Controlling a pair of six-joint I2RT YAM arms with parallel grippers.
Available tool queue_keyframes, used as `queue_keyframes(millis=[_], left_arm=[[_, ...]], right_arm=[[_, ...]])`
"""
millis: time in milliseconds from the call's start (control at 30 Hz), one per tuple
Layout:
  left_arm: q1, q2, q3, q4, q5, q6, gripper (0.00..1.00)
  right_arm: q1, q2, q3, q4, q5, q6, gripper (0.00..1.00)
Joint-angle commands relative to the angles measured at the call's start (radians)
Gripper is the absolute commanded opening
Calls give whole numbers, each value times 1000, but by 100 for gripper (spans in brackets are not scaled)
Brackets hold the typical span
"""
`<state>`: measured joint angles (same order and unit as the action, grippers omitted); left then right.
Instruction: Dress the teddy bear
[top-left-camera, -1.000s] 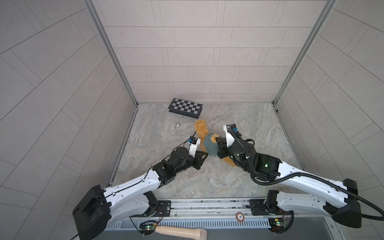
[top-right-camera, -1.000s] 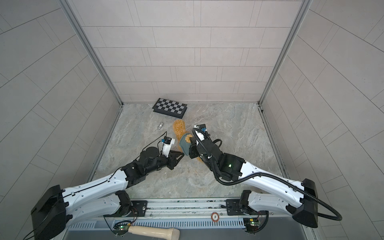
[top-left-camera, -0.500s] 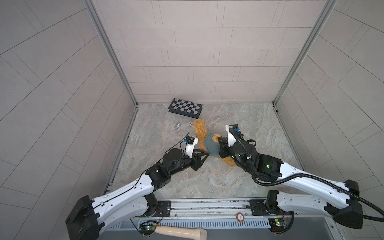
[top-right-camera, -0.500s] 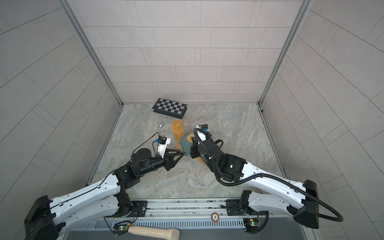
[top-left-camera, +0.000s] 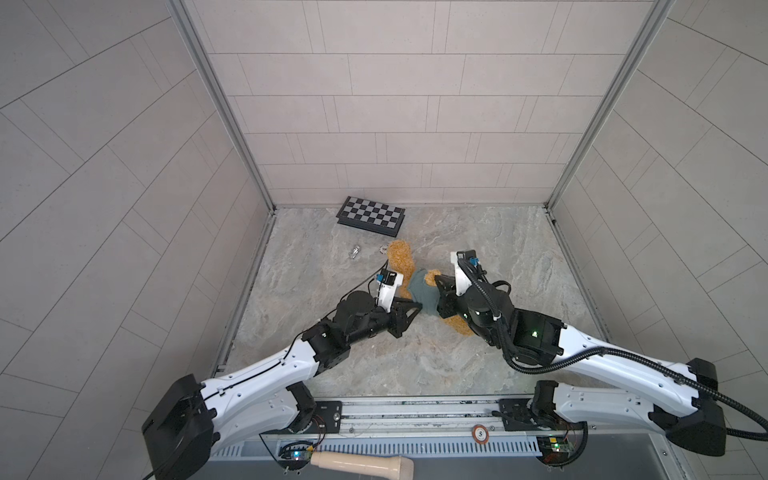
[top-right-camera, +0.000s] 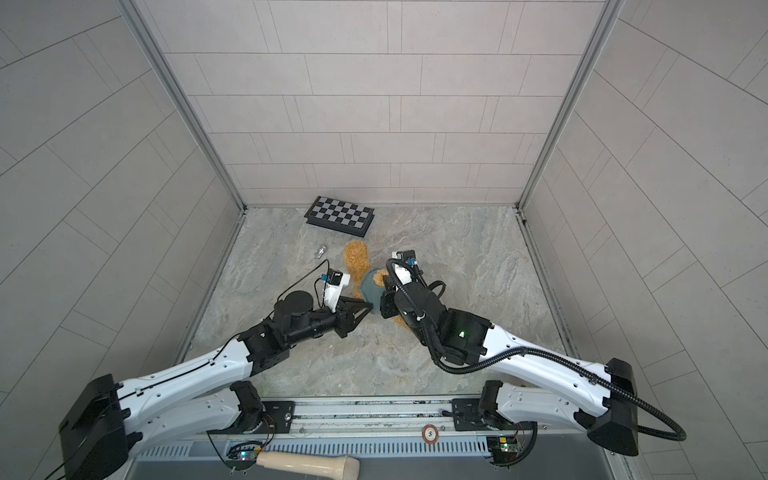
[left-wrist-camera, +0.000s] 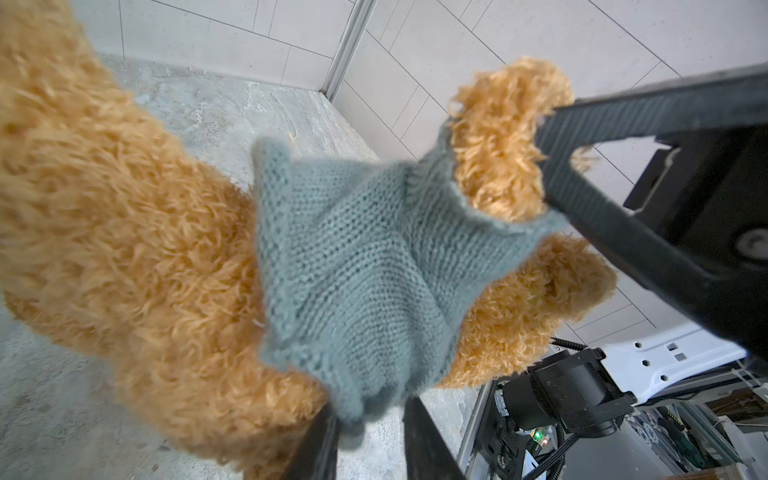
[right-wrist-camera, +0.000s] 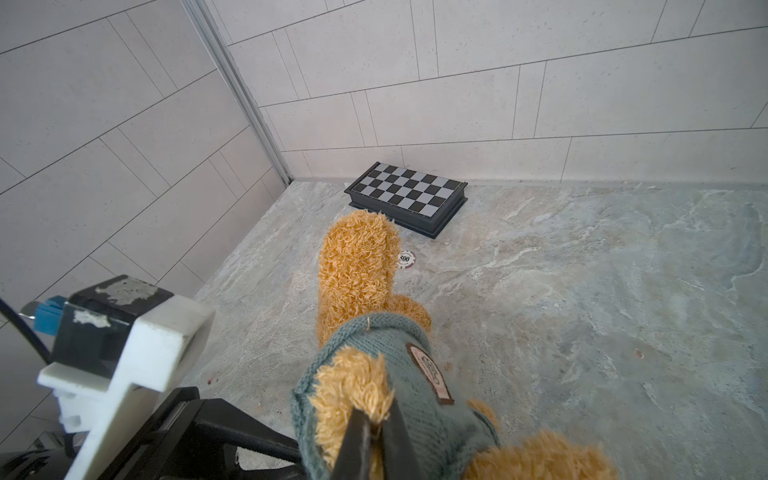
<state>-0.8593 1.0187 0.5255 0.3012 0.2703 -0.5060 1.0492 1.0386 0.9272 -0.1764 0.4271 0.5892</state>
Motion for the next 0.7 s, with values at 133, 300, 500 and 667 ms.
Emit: queue_keyframes(millis=[133, 300, 500, 667], left_arm=[[12, 71, 45, 84, -4, -40, 30], [12, 111, 68, 105, -1, -38, 10], [25, 70, 49, -15, -130, 7, 0], [116, 8, -12, -123, -169, 30, 0]], right_arm=[[11, -30, 2, 58, 31, 31, 0], [13, -32, -10, 72, 29, 43, 0], [11, -76, -9, 42, 50, 21, 0], [-17, -134, 6, -44, 86, -27, 0]])
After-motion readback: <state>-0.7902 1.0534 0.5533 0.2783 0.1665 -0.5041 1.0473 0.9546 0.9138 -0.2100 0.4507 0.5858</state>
